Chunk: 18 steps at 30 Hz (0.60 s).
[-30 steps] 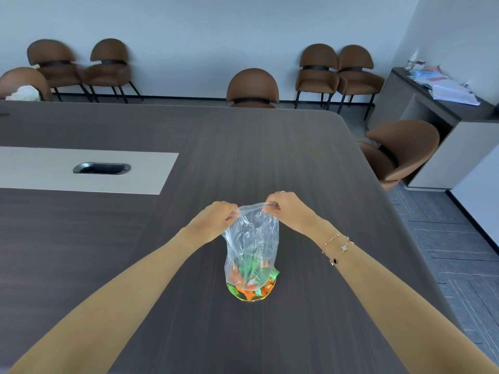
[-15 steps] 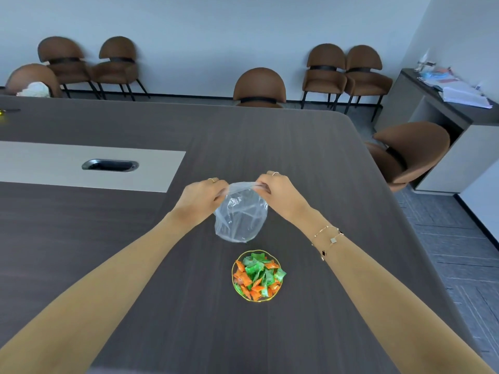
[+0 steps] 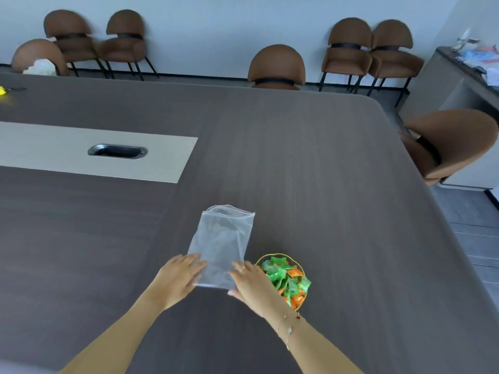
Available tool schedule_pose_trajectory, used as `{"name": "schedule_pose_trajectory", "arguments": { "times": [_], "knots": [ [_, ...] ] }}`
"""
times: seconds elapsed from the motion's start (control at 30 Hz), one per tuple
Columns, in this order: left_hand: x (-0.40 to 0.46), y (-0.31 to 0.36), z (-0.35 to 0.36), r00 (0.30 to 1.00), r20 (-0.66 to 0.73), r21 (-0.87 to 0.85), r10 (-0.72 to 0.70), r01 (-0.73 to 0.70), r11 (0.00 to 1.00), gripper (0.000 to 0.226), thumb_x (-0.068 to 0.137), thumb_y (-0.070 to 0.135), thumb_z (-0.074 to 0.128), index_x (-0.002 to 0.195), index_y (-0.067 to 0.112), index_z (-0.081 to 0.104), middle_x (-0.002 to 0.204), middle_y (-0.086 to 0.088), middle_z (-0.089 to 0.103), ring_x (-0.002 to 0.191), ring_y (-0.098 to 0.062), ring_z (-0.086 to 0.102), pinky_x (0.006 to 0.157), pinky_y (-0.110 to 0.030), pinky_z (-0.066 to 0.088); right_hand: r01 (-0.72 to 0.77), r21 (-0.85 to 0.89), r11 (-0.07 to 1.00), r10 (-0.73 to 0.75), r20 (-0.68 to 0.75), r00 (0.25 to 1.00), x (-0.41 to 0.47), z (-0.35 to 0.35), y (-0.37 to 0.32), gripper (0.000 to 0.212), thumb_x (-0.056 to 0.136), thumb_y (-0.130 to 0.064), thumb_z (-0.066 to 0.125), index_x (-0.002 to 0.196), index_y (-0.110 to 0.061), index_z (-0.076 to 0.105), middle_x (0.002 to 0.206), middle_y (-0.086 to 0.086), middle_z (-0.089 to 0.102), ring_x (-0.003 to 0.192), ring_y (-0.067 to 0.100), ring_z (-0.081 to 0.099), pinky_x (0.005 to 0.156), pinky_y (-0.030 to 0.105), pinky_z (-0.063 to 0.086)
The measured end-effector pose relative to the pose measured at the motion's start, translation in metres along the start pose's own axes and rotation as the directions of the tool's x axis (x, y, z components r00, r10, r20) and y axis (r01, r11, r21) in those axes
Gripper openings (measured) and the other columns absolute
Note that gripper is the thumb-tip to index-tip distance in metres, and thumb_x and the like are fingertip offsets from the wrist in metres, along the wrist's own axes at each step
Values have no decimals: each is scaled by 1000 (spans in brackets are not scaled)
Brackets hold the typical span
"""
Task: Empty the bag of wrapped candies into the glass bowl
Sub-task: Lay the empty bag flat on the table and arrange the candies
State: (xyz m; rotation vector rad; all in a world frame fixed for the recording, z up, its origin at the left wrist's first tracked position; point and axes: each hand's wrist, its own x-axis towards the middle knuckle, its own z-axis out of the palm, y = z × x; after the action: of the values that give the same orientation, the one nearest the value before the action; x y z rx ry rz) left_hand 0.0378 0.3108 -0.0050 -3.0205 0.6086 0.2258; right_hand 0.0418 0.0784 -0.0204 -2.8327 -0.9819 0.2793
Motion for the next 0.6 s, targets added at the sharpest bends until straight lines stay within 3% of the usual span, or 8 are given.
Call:
{"name": "schedule_pose_trajectory", "arguments": {
  "times": [0.1,0.17,0.23,0.37,0.47,0.6],
  "knots": [
    [-13,2,20,983,175,-162,-62,90,983,39,100,36,34,136,24,45,143,-4,49,129,-20,49,102,-36,44,-37,14,999,35,109,993,-4,27,-6,53,65,-47,79,105,-15,64,110,5,69,91,21,66,77,30,56],
    [-17,2,27,952,303,-196,-51,114,974,46,98,37,41,142,28,33,149,-1,40,134,-19,40,105,-35,39,-7,51,999,0,132,991,-6,35,-6,53,80,-42,68,119,-10,54,124,13,60,105,30,60,89,40,50],
    [-22,1,25,926,377,-191,-13,92,977,54,92,50,43,142,35,29,146,5,42,132,-17,41,105,-35,39,26,58,998,-31,83,996,-12,36,-7,53,87,-49,57,126,-12,50,133,14,54,111,33,57,93,43,49],
    [-28,-23,19,969,242,-171,-42,86,981,78,77,80,30,140,34,38,147,4,43,134,-17,40,107,-36,32,-74,267,961,86,-34,996,-12,22,-16,55,96,-53,20,140,-23,36,154,13,29,126,30,48,100,44,49],
    [-13,-31,17,964,237,-149,-118,156,976,83,77,73,22,148,31,22,155,-2,30,141,-20,30,110,-39,31,-110,222,969,135,-103,985,-3,28,-23,56,94,-39,49,142,-19,29,152,15,34,121,28,54,90,39,55],
    [2,-14,41,912,391,-131,-122,186,974,75,90,47,47,150,27,8,160,-2,13,144,-20,21,114,-37,29,-109,136,985,99,78,992,-3,60,-42,76,55,-50,82,120,-18,60,119,8,68,94,18,71,70,25,59]
  ]
}}
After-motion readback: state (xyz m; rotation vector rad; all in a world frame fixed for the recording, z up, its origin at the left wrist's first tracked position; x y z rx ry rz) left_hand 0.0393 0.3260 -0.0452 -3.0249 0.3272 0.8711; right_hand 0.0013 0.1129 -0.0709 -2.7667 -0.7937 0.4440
